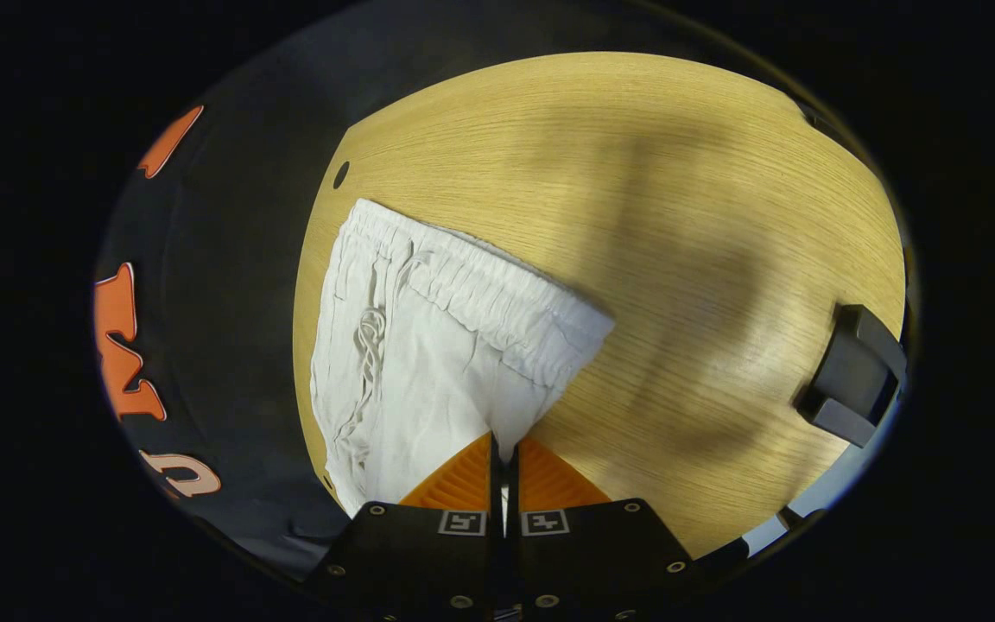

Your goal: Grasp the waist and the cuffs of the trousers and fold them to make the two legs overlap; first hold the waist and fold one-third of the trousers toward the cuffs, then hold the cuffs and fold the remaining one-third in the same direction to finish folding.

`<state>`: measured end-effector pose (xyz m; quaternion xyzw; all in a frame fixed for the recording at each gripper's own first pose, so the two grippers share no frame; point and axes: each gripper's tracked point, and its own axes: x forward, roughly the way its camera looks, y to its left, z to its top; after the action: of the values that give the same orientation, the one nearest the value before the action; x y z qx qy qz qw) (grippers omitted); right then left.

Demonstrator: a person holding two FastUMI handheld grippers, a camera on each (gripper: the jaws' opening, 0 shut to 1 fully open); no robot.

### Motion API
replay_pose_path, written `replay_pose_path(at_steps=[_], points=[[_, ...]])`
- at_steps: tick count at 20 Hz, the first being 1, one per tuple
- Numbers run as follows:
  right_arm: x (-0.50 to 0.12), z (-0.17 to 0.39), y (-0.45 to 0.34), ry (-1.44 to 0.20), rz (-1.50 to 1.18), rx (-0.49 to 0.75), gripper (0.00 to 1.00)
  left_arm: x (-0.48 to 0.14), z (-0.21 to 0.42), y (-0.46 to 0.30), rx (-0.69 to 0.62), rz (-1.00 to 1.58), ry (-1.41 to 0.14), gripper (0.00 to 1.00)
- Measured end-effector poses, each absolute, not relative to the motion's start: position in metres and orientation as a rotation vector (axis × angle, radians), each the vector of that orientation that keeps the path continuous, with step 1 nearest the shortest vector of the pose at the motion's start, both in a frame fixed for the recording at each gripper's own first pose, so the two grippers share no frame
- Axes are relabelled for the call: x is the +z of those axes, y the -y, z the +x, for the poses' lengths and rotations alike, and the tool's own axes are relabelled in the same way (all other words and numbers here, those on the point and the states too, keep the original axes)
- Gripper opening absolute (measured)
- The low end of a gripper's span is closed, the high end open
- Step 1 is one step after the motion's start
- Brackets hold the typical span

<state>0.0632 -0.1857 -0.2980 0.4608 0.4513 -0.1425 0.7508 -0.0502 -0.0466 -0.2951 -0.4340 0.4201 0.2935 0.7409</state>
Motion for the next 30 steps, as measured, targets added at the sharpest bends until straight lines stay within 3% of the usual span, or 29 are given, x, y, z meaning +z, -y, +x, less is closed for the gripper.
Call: replay_pose_path(at_steps=[17,19,20,21,22,23,26,27,28,30], points=[[-0.296,0.064,0.186,-0.980,1.031,-0.339,0.00,-0.347,-0.038,0.035,0.680,-1.107,-0.965,1.00],[-0.297,0.064,0.186,-0.977,1.036,-0.341,0.00,-0.349,-0.036,0.032,0.686,-1.103,-0.963,0.96],[-0.297,0.063,0.185,-0.976,1.038,-0.342,0.00,-0.354,-0.036,0.034,0.691,-1.112,-0.967,1.00],[-0.296,0.063,0.186,-0.975,1.039,-0.343,0.00,-0.354,-0.038,0.034,0.707,-1.123,-0.984,0.77],[-0.296,0.064,0.185,-0.973,1.041,-0.342,0.00,-0.359,-0.037,0.034,0.712,-1.131,-0.984,0.66],[-0.295,0.064,0.185,-0.971,1.041,-0.342,0.00,-0.359,-0.033,0.035,0.696,-1.137,-0.978,0.45],[-0.295,0.064,0.185,-0.967,1.040,-0.343,0.00,-0.365,-0.028,0.038,0.665,-1.156,-0.980,0.34],[-0.294,0.064,0.185,-0.965,1.041,-0.343,0.00,-0.366,-0.027,0.038,0.679,-1.168,-0.974,0.13],[-0.293,0.064,0.184,-0.962,1.040,-0.341,0.00,-0.363,-0.026,0.036,0.679,-1.170,-0.984,0.07],[-0.292,0.064,0.183,-0.959,1.031,-0.333,0.00,-0.361,-0.025,0.036,0.656,-1.165,-0.990,0.04]])
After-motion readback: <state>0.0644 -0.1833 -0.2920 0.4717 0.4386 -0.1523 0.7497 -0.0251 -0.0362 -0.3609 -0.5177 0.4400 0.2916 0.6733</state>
